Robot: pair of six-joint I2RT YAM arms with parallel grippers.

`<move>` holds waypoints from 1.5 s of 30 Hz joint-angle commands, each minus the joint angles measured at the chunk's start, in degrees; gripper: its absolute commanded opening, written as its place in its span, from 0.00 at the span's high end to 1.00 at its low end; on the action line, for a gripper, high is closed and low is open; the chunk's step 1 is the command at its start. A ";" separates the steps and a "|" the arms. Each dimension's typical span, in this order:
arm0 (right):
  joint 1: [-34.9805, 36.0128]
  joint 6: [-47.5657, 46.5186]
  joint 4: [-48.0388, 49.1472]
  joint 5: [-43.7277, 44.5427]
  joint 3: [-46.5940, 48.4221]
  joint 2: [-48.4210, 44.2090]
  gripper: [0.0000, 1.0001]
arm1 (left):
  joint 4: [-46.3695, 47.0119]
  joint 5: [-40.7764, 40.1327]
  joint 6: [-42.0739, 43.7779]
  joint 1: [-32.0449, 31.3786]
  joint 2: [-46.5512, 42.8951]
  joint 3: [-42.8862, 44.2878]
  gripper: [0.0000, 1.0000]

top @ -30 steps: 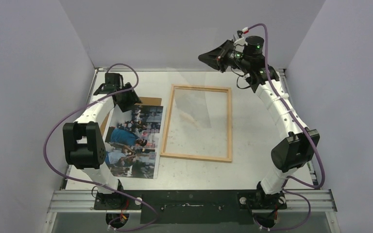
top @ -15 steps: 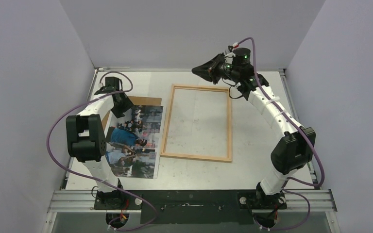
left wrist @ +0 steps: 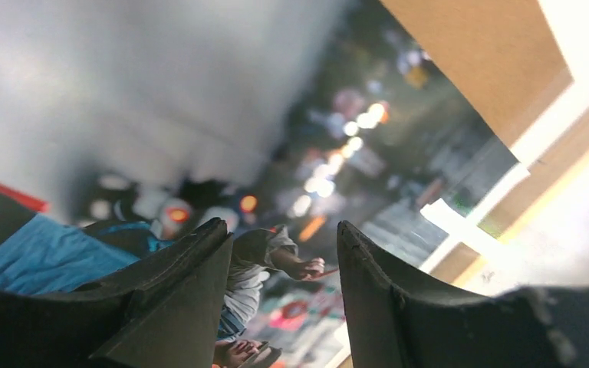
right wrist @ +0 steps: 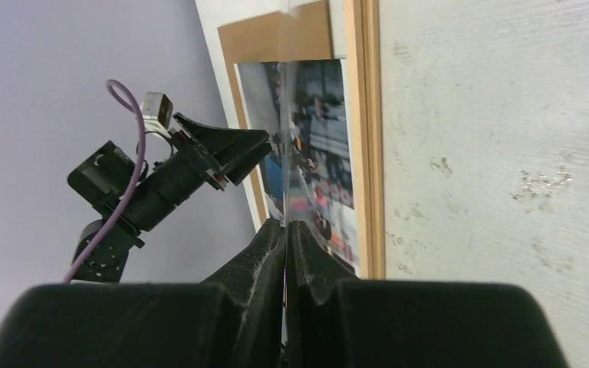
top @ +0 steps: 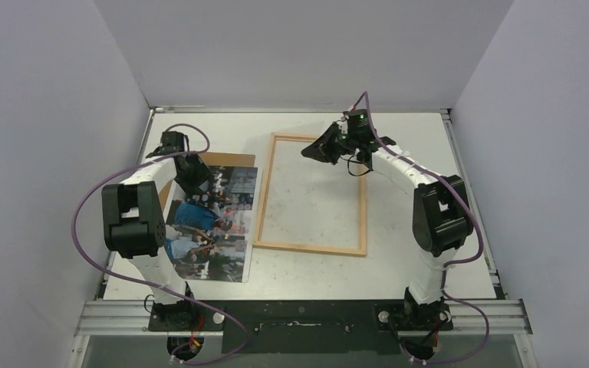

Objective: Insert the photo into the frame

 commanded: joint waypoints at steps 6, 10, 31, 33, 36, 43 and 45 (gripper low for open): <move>-6.24 -11.51 -3.35 -3.21 2.00 1.45 1.00 | 8.65 15.61 2.74 -0.25 -1.41 1.23 0.49; -8.16 -18.05 -9.44 -4.93 3.88 3.84 1.00 | 9.18 20.81 3.21 -1.28 1.92 2.72 0.46; -13.50 -33.06 -13.08 -5.66 1.80 6.53 1.00 | 10.11 28.17 2.31 -8.37 8.30 6.70 0.44; -13.50 -31.76 -8.20 -6.24 -0.87 5.43 1.00 | 10.05 28.27 2.29 -8.80 8.83 7.21 0.44; -13.34 -31.14 -3.38 -5.67 -4.53 3.55 1.00 | 9.61 28.23 2.65 -9.59 9.83 8.14 0.44; -13.65 -29.15 0.57 -5.05 -7.03 2.20 1.00 | 8.85 27.45 3.27 -11.05 11.75 9.41 0.44; -13.73 -29.24 0.98 -5.04 -7.04 2.27 1.00 | 8.80 27.46 3.30 -11.30 12.03 9.49 0.45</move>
